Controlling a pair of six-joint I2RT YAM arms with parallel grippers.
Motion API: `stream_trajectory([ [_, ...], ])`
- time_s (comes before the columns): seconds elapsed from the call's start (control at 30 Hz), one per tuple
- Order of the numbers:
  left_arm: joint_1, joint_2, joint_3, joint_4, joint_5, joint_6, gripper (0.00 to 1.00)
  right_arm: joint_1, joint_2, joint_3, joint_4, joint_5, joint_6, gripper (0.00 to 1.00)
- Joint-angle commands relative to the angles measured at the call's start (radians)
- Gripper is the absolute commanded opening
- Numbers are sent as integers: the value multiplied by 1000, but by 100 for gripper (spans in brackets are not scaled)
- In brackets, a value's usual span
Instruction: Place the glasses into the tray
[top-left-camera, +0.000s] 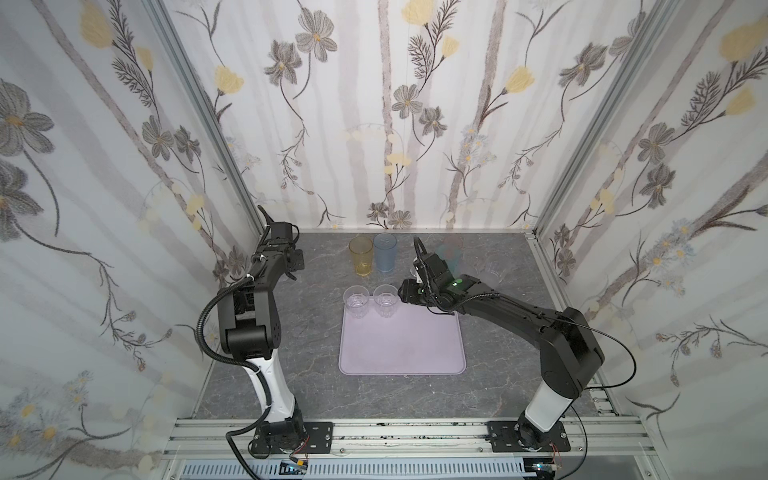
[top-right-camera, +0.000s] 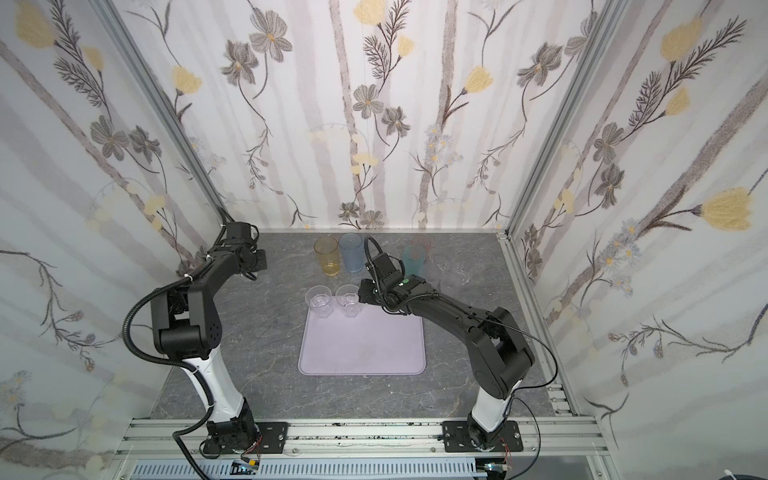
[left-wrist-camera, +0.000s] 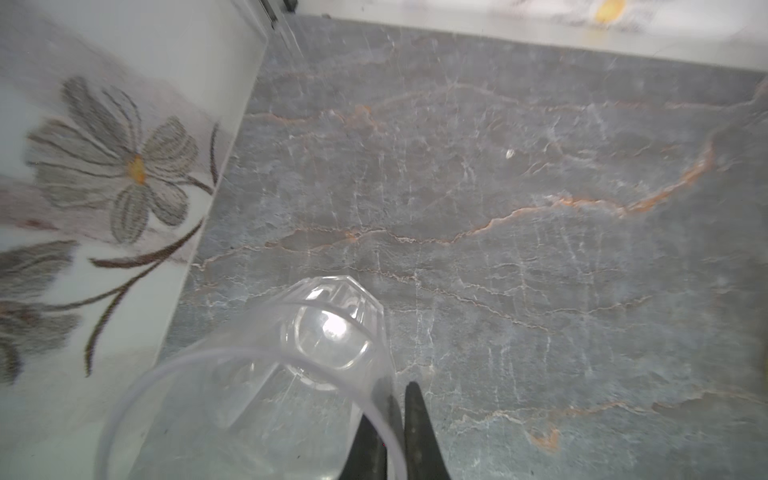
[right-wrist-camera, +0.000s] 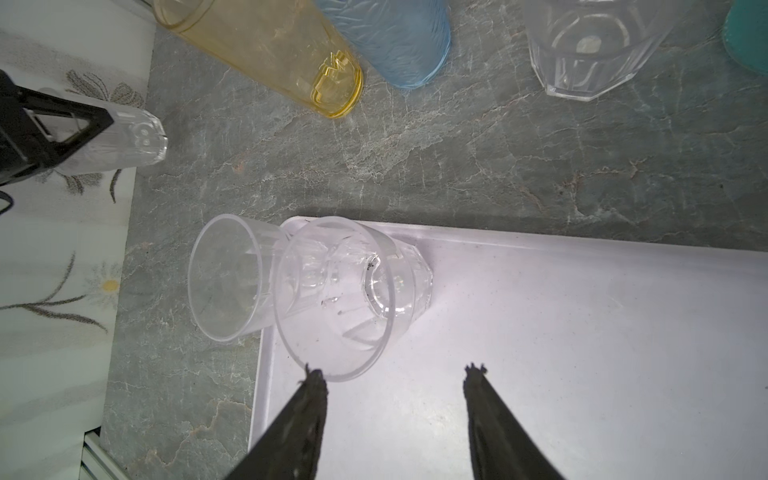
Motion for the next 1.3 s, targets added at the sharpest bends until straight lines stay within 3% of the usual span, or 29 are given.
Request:
stream_trajectory([
  [0.0,-35,-112,-16,5,-25,-47,0,-5,-26,-2,27,22,7,54],
  [0.17,-166,-297,-37,-70,-55,-133,0,-50,-72,-16,14,3,11,54],
  [0.33,-436,-384,-8,-154,-102,-261,0,-112,-154,-52,-21,21,-4,54],
  [0.4,-573,-371,29,-188,-119,-298,0,-143,-203,-85,-20,42,-8,54],
  [0.57,-803,-298,105,-194,-59,-411,0,-216,-283,-136,-26,62,-13,54],
  [0.7,-932,-155,159,-192,5,-446,0,-260,-324,-165,-41,83,-32,54],
  [0.8,-971,-66,185,-190,40,-451,0,-289,-351,-216,-29,85,-26,54],
  [1.07,-972,110,253,-181,95,-422,0,-296,-339,-315,28,40,-10,54],
  [1.27,-972,172,240,-180,106,-410,0,-296,-327,-366,75,29,9,54],
])
